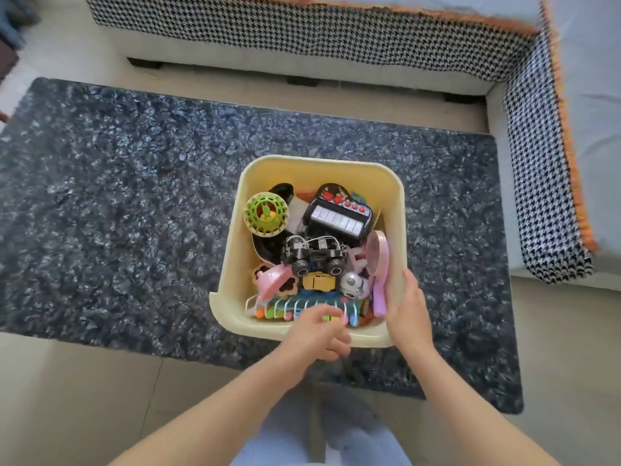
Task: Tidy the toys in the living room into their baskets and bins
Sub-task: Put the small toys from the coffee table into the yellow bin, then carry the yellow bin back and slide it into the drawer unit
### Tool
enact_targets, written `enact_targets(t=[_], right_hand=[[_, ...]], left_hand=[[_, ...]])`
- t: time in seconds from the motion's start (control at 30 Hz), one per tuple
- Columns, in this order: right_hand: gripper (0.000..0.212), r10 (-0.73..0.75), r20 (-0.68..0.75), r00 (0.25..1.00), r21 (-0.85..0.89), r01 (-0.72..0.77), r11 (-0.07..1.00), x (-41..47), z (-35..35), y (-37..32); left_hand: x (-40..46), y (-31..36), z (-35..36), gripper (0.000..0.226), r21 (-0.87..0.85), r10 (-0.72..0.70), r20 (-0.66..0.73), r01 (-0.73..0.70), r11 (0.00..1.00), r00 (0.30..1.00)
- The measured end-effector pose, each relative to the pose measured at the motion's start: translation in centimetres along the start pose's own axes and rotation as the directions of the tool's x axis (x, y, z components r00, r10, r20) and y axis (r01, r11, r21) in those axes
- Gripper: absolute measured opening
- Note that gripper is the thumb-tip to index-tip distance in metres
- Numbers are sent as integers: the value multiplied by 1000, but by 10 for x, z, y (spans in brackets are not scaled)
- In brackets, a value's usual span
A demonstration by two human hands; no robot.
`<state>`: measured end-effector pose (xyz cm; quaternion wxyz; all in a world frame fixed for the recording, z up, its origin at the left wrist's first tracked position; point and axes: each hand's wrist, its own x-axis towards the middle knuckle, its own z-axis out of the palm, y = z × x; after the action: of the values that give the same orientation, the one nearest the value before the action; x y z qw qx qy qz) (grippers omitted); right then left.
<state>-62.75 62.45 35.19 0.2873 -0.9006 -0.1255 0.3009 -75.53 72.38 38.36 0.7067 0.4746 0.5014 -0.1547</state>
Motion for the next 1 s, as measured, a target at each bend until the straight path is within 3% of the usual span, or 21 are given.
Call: enact_targets(t=[0.03, 0.07, 0.13, 0.17, 0.2, 0.27, 0.33, 0.37, 0.53, 0.67, 0.83, 0.93, 1.0], right_hand=[[51, 22, -4, 1000, -4, -22, 1000, 3, -2, 1], [52, 55, -7, 998, -19, -55, 998, 7, -4, 2], [43, 101, -10, 995, -67, -101, 993, 15, -6, 4], [33, 107, -14, 994, -85, -108, 990, 20, -8, 4], [23, 121, -12, 993, -89, -121, 989, 23, -9, 4], [17, 139, 1, 990, -76, -138, 987, 30, -11, 4], [21, 159, -1, 987, -94, -158, 983, 36, -12, 3], [22, 168, -9, 986, -106, -168, 980, 40, -12, 3], [17, 136, 16, 991, -117, -133, 984, 59, -13, -4], [20, 107, -16, 994, -272, -107, 956, 70, -17, -5], [21, -9, -112, 994, -279, -22, 960, 58, -25, -13], [23, -44, -47, 998, -303, 28, 953, 55, -28, -22], [24, -60, 70, 996, -347, 81, 934, 56, -27, -33]], left_hand=[[7, 4, -15, 32, 227, 198, -174, -157, 961, 965], [13, 9, -33, 35, 421, 383, -312, -235, 876, 869], [25, 18, -75, 42, 609, 557, -495, -190, 770, 667], [34, 18, -99, 47, 639, 549, -561, -97, 763, 620], [41, 19, -119, 51, 633, 489, -608, 10, 774, 625], [53, 20, -147, 54, 602, 348, -606, 126, 789, 715], [61, 26, -155, 44, 648, 340, -509, 93, 756, 791], [65, 30, -155, 37, 680, 382, -480, 61, 730, 790], [81, 43, -150, 29, 742, 432, -513, 130, 657, 742], [77, 36, -149, 25, 766, 485, -525, 140, 628, 699], [50, 16, -151, 19, 669, 510, -601, 39, 742, 615], [26, -5, -151, 16, 556, 473, -693, -15, 831, 544], [6, -22, -152, 17, 490, 420, -754, 8, 872, 505]])
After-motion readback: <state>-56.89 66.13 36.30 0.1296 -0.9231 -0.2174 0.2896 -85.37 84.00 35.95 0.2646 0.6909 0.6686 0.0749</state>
